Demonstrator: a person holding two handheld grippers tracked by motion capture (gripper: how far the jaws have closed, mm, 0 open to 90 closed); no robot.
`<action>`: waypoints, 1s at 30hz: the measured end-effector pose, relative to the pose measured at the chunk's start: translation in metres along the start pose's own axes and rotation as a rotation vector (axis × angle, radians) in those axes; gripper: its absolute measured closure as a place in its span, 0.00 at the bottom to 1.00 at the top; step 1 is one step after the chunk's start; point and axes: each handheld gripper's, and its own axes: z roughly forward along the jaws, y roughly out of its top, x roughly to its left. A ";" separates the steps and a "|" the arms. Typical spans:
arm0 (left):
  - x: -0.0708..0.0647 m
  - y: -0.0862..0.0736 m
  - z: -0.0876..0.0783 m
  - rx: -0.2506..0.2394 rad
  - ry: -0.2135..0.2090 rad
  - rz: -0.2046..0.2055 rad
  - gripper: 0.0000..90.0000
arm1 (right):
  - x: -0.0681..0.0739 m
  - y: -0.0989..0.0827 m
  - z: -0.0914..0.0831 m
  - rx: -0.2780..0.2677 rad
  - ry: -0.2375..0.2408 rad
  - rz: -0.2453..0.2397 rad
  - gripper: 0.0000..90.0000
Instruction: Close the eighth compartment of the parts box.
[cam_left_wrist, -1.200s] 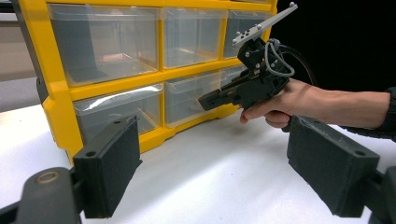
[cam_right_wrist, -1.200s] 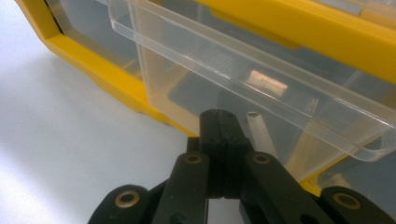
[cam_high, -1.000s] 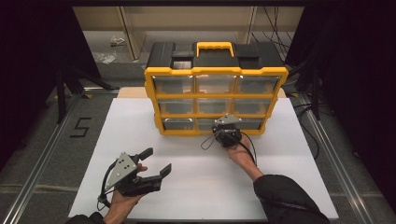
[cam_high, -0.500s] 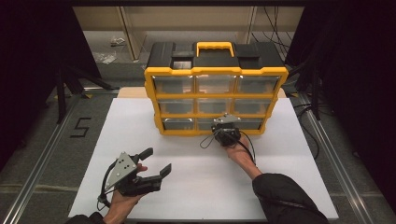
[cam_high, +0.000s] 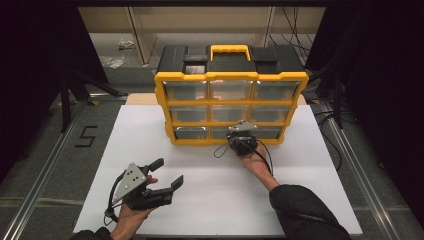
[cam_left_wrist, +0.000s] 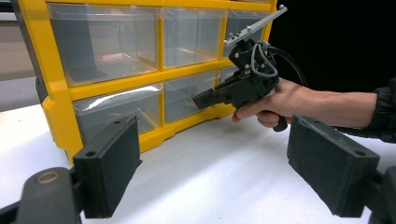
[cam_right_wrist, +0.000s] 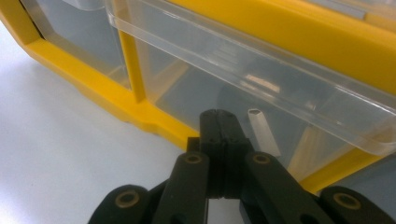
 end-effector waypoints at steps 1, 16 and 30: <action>0.000 0.000 0.000 0.000 0.000 0.000 0.19 | 0.000 0.000 0.000 0.000 0.000 0.000 1.00; 0.000 0.000 0.000 0.001 0.001 0.001 0.19 | 0.000 0.000 0.000 0.009 0.006 0.018 1.00; -0.001 0.000 0.000 0.003 0.000 0.007 0.19 | 0.006 0.002 -0.027 -0.021 0.063 0.052 0.97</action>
